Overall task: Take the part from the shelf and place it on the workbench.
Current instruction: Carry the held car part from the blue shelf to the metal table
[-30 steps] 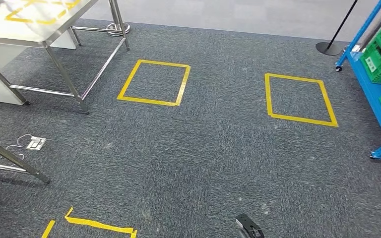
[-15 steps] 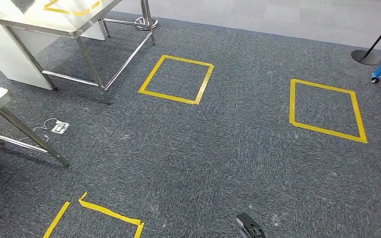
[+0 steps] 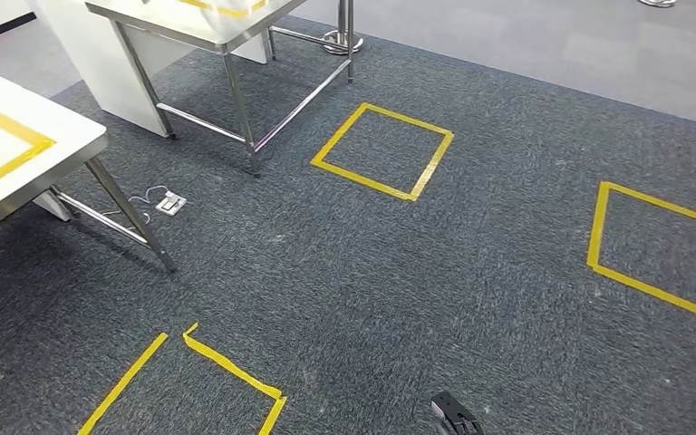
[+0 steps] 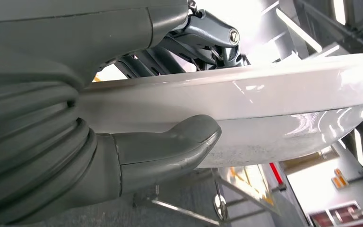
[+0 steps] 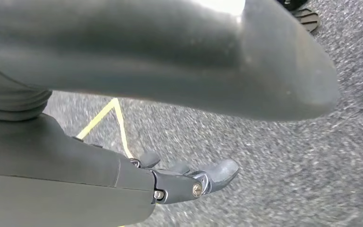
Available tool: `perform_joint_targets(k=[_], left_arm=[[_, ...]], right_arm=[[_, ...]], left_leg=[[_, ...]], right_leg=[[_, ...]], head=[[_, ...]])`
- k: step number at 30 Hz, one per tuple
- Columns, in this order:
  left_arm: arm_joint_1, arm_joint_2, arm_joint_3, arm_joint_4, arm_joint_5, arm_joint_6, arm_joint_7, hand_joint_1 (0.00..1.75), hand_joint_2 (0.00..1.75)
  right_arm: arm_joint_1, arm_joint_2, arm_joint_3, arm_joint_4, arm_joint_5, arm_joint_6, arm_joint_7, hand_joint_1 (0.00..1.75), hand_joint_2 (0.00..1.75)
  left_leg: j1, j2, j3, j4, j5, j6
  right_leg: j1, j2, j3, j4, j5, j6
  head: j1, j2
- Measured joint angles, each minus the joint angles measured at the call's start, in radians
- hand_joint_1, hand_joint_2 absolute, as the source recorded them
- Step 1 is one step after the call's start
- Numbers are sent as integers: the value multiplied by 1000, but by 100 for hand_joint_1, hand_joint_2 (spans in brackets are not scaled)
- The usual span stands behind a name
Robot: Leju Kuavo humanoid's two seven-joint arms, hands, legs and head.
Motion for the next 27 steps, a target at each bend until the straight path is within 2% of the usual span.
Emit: perform_joint_targets(k=[1, 3, 4, 6, 7, 8, 9, 10, 11, 12, 14, 15, 16, 18, 19, 21, 22, 23, 24, 25, 26, 27], left_arm=[[-2, 1, 0, 0, 0, 0, 0, 175, 175], [-3, 6, 0, 1, 0, 0, 0, 175, 175], [-2, 11, 0, 2, 0, 1, -1, 175, 175], [-4, 19, -1, 2, 0, 7, -2, 175, 175], [-4, 20, -2, 2, 0, 11, -3, 175, 175], [-2, 20, -4, 2, 0, 14, -4, 175, 175], [3, 20, -6, 3, 0, 18, -4, 175, 175], [8, 21, -8, 3, 0, 21, -4, 175, 175], [11, 21, -10, 3, -1, 24, -4, 175, 175], [13, 21, -11, 2, -2, 27, -4, 175, 175], [12, 22, -11, 0, -4, 32, -5, 175, 175], [11, 22, -12, -2, -5, 34, -5, 175, 175], [10, 22, -12, -3, -5, 35, -6, 175, 175], [10, 24, -12, -4, -5, 35, -6, 175, 175], [10, 25, -12, -5, -5, 36, -6, 175, 175], [8, 27, -12, -7, -5, 36, -6, 175, 175], [7, 25, -12, -7, -6, 36, -6, 175, 175], [7, 23, -12, -7, -6, 38, -6, 175, 175], [9, 20, -13, -7, -8, 40, -6, 175, 175], [10, 17, -14, -7, -10, 41, -5, 175, 175], [12, 16, -14, -7, -13, 43, -5, 175, 175], [12, 14, -15, -7, -16, 45, -4, 175, 175]], right_arm=[[0, 0, 0, 0, 0, 0, 0, 0, 0], [-1, 0, 0, 0, 0, 0, 2, 0, 0], [-3, 1, 0, 0, 0, 0, 2, 0, 0], [-3, 1, 0, 0, 0, 0, 3, 0, 0], [-2, 1, 0, 0, 0, 0, 4, 0, 0], [0, 1, 0, 0, 0, -1, 4, 0, 0], [0, 1, 0, 0, 1, -1, 4, 0, 0], [0, 1, 0, 0, 1, -2, 3, 0, 0], [0, 1, 0, 0, 1, -3, 3, 0, 0], [-1, 1, 0, 0, 1, -3, 3, 0, 0], [-1, 1, 0, 0, 2, -3, 2, 0, 0], [-2, 1, 0, 0, 2, -3, 2, 0, 0], [-2, 1, 0, 0, 2, -3, 2, 0, 0], [-3, 1, 0, 0, 2, -3, 2, 0, 0], [-4, 1, 0, 0, 2, -2, 2, 0, 0], [-5, 1, 0, 0, 2, -1, 1, 0, 0], [-4, 1, 0, 0, 2, 0, 1, 0, 0], [-3, 1, 0, 0, 2, 0, 1, 0, 0], [-1, 1, 0, 0, 2, 0, 2, 0, 0], [-1, 1, 0, 0, 2, 0, 2, 0, 0], [0, 1, 0, 0, 2, 0, 2, 0, 0], [-1, 1, 0, 0, 2, 0, 2, 0, 0]], left_leg=[[1, -11, -4, 0, 2, -8], [4, -28, -9, -7, 9, -24], [5, -19, -13, -5, 8, -30], [3, 30, -40, 46, -23, -38], [2, 58, -65, 102, -52, -41], [2, 72, -96, 169, -82, -43], [2, 78, -123, 226, -102, -45], [2, 81, -136, 256, -106, -45], [2, 84, -131, 249, -93, -45], [2, 90, -107, 206, -67, -42], [-6, 128, -35, 75, -17, -32], [-11, 144, -8, 27, -5, -25], [-15, 153, 5, 2, -2, -17], [-16, 136, 4, -5, -3, -3], [-14, 124, 4, -8, -2, 2], [-7, 105, 6, -13, 3, 14], [-4, 96, 6, -14, 4, 18], [-4, 86, 5, -14, 4, 22], [-3, 74, 3, -13, 4, 23], [-3, 62, 2, -11, 4, 24], [-3, 50, 1, -9, 4, 23], [-2, 38, 1, -7, 4, 21]], right_leg=[[0, 10, 7, -16, -1, -2], [2, -10, 10, -21, 3, -14], [3, -20, 12, -24, 6, -22], [2, -40, 14, -32, 12, -36], [4, -51, 15, -33, 12, -40], [5, -62, 15, -33, 11, -44], [6, -75, 15, -33, 10, -45], [7, -87, 15, -32, 8, -46], [8, -98, 16, -32, 7, -47], [9, -109, 17, -32, 6, -46], [13, -129, 22, -30, 0, -40], [16, -139, 25, -30, -3, -36], [19, -150, 27, -30, -6, -32], [22, -170, 33, -33, -9, -23], [21, -167, 34, -31, -14, -17], [18, -127, 16, 14, -45, -5], [15, -99, -9, 67, -73, -1], [14, -81, -41, 131, -102, 1], [14, -72, -72, 191, -124, 2], [13, -68, -95, 230, -130, 3], [12, -67, -100, 231, -116, 3], [11, -64, -88, 197, -86, 2]], head=[[0, 0], [0, 0], [-1, 0], [-6, 0], [-9, 0], [-11, 0], [-11, 0], [-11, 0], [-11, 0], [-11, 0], [-12, 0], [-12, 0], [-12, 0], [-10, 0], [-10, 0], [-8, 0], [-6, 0], [-4, 0], [-1, 0], [1, 0], [3, 0], [4, 0]])
